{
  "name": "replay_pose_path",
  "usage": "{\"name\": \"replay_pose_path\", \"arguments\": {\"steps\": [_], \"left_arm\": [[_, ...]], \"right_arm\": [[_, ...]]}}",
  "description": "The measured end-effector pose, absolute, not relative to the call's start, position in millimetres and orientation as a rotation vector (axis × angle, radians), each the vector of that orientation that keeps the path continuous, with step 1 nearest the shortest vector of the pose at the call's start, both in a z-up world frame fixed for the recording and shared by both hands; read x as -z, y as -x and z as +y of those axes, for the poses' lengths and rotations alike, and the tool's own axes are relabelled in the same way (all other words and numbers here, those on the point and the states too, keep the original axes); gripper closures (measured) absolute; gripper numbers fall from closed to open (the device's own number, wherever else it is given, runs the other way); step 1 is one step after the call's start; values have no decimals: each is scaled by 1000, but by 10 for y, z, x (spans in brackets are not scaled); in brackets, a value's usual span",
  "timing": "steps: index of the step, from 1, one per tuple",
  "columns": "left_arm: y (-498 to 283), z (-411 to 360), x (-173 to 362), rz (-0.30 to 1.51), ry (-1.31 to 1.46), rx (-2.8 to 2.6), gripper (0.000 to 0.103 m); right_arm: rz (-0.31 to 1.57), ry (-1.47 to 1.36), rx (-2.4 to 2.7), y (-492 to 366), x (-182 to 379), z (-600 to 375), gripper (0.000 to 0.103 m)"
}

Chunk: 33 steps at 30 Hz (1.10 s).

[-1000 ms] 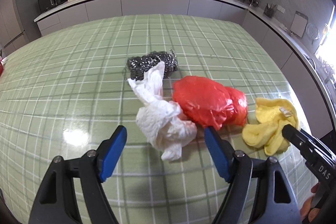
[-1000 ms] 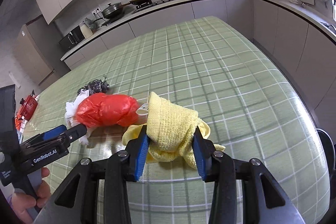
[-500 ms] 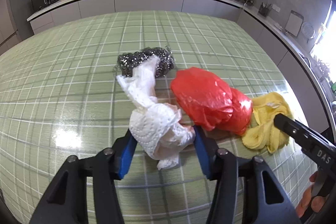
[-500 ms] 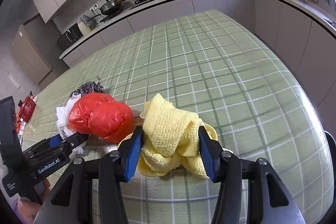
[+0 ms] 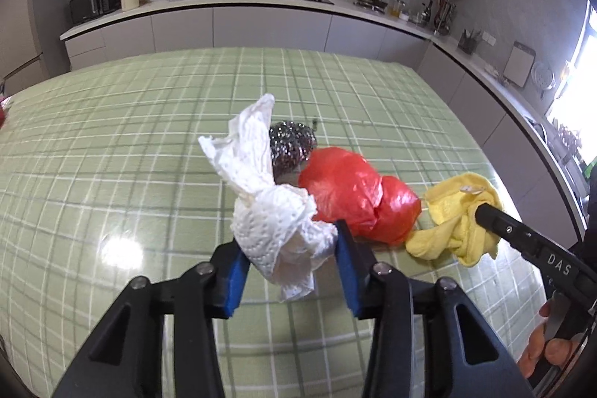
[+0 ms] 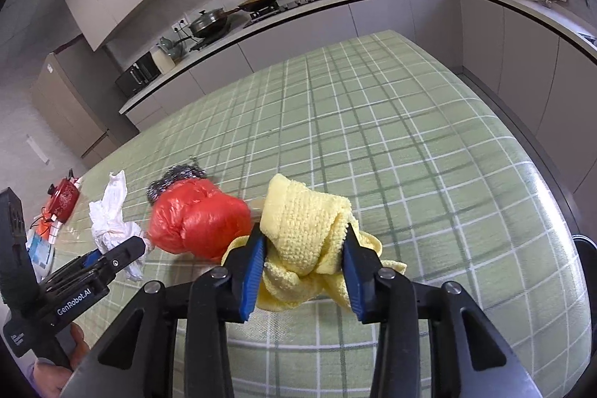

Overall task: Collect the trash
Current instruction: 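Lift the tissue and yellow cloth and carry them toward the bucket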

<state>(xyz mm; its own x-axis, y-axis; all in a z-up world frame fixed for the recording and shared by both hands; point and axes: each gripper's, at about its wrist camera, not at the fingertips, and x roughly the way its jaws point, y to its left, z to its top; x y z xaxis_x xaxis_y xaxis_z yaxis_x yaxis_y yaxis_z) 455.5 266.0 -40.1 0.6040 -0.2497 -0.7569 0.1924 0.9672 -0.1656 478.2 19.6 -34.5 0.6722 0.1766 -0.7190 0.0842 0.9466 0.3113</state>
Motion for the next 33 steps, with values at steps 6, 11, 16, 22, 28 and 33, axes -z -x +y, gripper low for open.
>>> {"name": "replay_pose_path", "arguments": {"steps": [6, 11, 16, 22, 28, 33], "left_arm": [[-4325, 2698, 330, 860, 102, 184, 59], [-4185, 2582, 267, 838, 118, 137, 59], [-4008, 2396, 260, 830, 132, 139, 59], [-3859, 2203, 214, 825, 99, 198, 59], [-3795, 2060, 218, 816, 77, 285, 59], [-3712, 1903, 278, 836, 70, 363, 59]], "right_arm": [[818, -320, -101, -4658, 243, 119, 62], [809, -313, -149, -4555, 194, -48, 62], [803, -310, -185, -4444, 173, -199, 62], [777, -322, -175, -4212, 78, -335, 62], [759, -348, -91, -3911, 36, -487, 62], [777, -340, -24, -3626, 43, -572, 62]]}}
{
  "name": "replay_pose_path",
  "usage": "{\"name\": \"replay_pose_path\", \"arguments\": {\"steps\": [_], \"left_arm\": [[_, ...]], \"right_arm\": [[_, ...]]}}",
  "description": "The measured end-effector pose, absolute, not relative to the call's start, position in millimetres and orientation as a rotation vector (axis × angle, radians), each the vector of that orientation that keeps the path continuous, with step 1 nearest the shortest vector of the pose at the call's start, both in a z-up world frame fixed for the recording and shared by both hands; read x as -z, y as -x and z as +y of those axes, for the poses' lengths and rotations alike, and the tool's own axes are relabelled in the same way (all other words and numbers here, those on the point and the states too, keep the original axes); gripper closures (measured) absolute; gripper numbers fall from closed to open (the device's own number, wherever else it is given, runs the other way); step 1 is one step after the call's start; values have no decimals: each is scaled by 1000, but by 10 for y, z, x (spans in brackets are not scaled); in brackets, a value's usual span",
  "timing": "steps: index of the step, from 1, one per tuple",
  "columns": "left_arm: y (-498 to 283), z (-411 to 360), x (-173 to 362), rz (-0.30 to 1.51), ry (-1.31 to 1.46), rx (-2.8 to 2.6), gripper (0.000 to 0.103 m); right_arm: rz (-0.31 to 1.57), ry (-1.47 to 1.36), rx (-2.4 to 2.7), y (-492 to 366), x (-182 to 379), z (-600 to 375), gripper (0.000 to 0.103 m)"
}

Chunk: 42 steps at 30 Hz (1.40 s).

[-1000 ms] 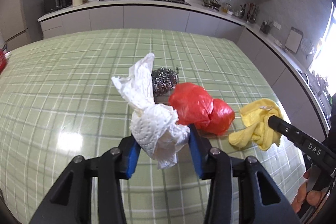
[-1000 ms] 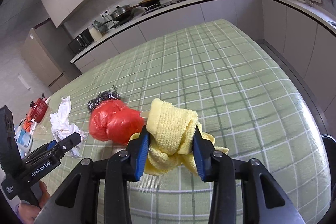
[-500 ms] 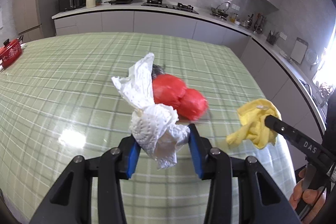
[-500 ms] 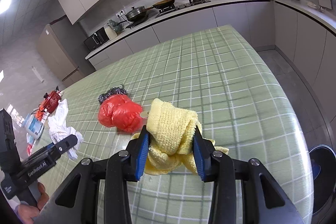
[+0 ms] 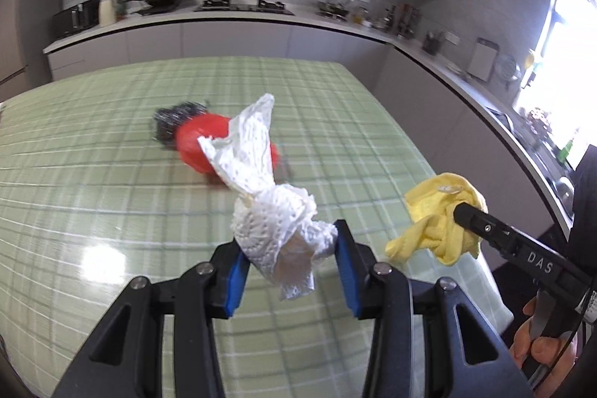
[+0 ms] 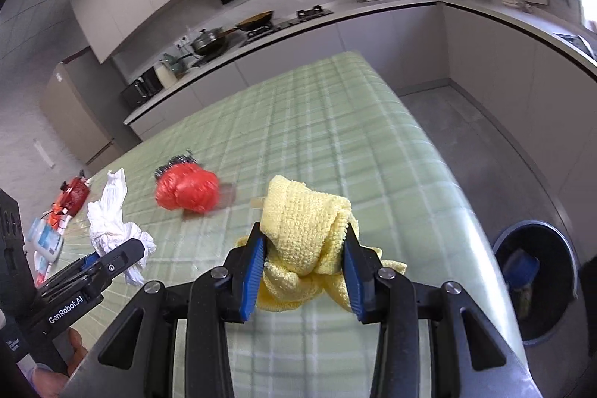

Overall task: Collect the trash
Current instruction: 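Lift the tissue and yellow cloth and carry them toward the bucket, then open both tools over the black bucket to drop tissue and cloth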

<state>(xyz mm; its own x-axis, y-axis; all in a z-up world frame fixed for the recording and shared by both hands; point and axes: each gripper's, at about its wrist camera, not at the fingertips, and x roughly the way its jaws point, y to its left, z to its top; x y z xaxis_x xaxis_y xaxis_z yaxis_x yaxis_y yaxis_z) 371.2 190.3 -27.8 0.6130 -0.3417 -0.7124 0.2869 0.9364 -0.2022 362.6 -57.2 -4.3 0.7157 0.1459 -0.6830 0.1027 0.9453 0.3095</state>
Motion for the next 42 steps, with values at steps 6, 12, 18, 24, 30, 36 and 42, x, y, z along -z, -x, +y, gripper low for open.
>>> {"name": "replay_pose_path", "arguments": {"steps": [6, 12, 18, 24, 30, 36, 42], "left_arm": [[-3574, 1611, 213, 844, 46, 430, 59], [-3436, 1185, 173, 825, 15, 440, 59], [-3326, 564, 191, 840, 21, 410, 59], [-3223, -221, 204, 854, 8, 452, 59], [-3165, -965, 319, 893, -30, 547, 59], [-3200, -1552, 609, 984, -78, 588, 59], [-3136, -1852, 939, 1068, -139, 566, 58]], "right_arm": [[778, -366, 21, -3317, 11, -823, 62], [752, -390, 28, -3105, -30, -1227, 62], [763, -396, -9, -2970, 27, -1831, 62], [770, -420, 23, -2831, 70, -2701, 62], [797, -444, 109, -2648, 232, -3489, 62], [862, -434, 162, -2548, 493, -3957, 62], [950, -446, 169, -2567, 864, -4249, 62]]}}
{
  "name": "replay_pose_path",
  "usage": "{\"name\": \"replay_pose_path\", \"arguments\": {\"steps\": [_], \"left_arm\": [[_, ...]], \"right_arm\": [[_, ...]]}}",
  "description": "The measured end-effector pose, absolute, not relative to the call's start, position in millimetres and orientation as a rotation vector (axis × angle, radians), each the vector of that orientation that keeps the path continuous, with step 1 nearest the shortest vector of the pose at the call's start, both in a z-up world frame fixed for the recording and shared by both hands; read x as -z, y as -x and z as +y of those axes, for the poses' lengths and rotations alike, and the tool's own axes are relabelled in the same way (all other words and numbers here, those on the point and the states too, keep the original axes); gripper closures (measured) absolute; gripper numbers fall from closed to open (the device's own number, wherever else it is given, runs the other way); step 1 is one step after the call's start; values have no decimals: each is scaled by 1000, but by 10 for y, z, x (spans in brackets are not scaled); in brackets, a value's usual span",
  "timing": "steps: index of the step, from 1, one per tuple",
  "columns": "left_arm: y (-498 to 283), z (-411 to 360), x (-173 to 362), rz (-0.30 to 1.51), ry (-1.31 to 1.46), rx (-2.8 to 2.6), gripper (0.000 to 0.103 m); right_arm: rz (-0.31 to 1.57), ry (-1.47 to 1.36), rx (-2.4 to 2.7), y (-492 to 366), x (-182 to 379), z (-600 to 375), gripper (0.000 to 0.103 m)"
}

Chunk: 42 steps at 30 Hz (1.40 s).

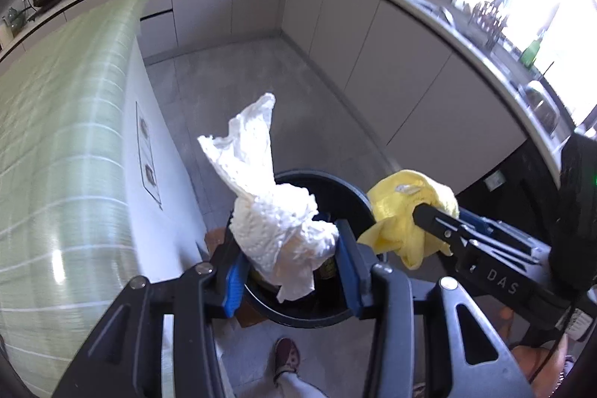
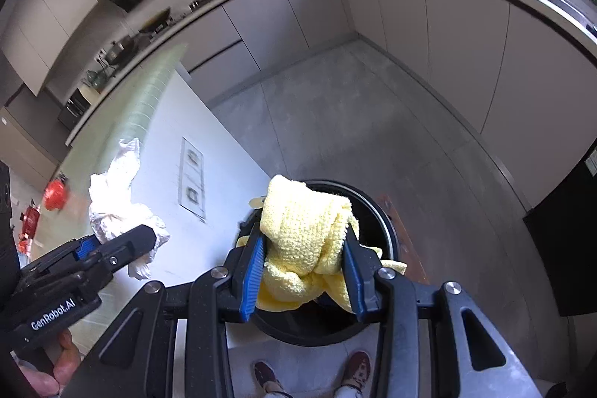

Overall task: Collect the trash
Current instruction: 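Open both tools over the black bucket to drop tissue and cloth, then move both open tools back over the table toward the red bag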

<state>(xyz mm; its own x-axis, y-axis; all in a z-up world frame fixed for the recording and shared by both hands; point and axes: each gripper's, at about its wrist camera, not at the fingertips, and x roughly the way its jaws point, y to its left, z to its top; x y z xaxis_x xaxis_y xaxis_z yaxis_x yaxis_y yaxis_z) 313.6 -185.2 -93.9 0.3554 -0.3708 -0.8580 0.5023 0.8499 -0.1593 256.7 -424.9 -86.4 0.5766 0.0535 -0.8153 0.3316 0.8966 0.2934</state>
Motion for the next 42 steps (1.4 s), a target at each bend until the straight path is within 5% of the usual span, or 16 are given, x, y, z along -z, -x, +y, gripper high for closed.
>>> {"name": "replay_pose_path", "arguments": {"steps": [13, 27, 42], "left_arm": [[-3214, -2098, 1279, 1198, -227, 466, 32], [-3052, -1606, 457, 1035, -129, 443, 32], [-3065, -489, 18, 953, -56, 486, 29]], "right_arm": [[1045, -471, 124, -2707, 1382, -4492, 50], [930, -434, 141, -2736, 824, -4219, 49], [866, -418, 143, -2633, 236, -3051, 35]]}}
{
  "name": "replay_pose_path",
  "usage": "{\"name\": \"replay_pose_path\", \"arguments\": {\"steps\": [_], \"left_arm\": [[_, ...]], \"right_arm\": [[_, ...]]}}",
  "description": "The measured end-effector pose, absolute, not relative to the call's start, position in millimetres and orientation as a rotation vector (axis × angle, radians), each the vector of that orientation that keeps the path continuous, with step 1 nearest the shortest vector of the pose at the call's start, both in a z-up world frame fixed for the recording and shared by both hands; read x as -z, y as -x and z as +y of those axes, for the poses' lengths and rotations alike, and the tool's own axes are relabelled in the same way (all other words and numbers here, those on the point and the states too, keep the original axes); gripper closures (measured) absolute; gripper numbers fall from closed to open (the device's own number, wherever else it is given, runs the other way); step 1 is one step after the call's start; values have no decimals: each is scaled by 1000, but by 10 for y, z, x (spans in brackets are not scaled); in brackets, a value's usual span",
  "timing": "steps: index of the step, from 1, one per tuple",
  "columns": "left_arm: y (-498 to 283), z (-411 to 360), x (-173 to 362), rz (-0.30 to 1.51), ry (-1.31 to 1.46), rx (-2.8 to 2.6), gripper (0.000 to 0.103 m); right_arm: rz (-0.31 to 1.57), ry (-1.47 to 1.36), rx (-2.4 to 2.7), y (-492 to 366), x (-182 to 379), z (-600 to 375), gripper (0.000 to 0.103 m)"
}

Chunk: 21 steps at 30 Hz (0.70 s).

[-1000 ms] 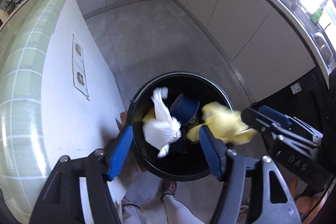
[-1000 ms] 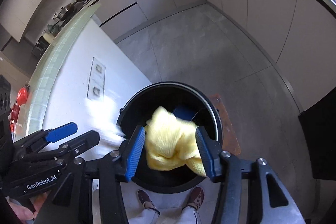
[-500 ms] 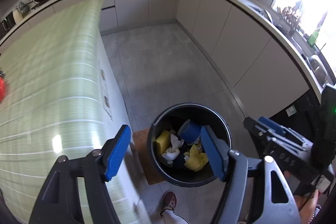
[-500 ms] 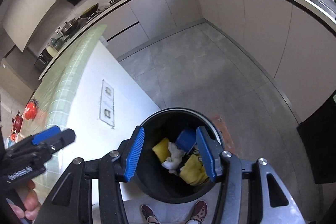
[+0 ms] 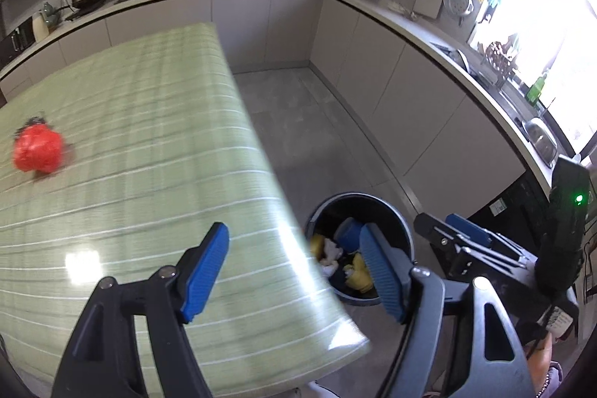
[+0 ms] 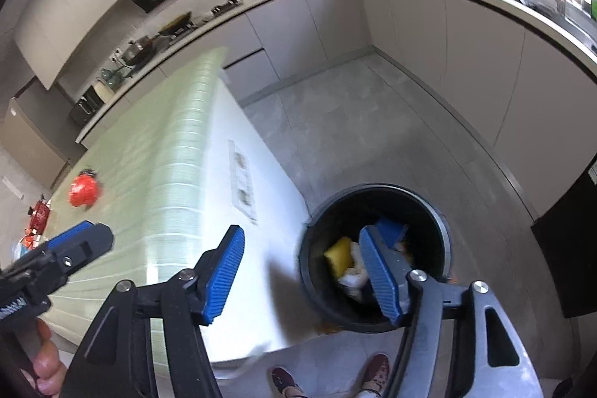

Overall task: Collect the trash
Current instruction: 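Move both open tools back over the table toward the red bag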

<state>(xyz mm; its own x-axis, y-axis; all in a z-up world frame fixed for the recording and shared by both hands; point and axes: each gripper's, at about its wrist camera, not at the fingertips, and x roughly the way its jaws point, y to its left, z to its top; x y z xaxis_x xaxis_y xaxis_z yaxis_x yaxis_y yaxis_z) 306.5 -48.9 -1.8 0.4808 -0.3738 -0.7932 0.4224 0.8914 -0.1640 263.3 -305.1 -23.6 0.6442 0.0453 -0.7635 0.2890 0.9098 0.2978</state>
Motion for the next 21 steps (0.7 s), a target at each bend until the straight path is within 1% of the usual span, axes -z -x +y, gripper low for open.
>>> {"name": "replay_pose_path", "arguments": {"steps": [9, 15, 21], "left_arm": [[-3222, 646, -85, 907, -14, 407, 26], [-3380, 1443, -34, 911, 25, 315, 26], [-3562, 2100, 4, 911, 101, 197, 26]], "right_arm": [[800, -372, 50, -2900, -52, -1841, 33], [817, -338, -42, -3203, -22, -922, 32], [844, -274, -133, -3460, -7, -270, 32]]}}
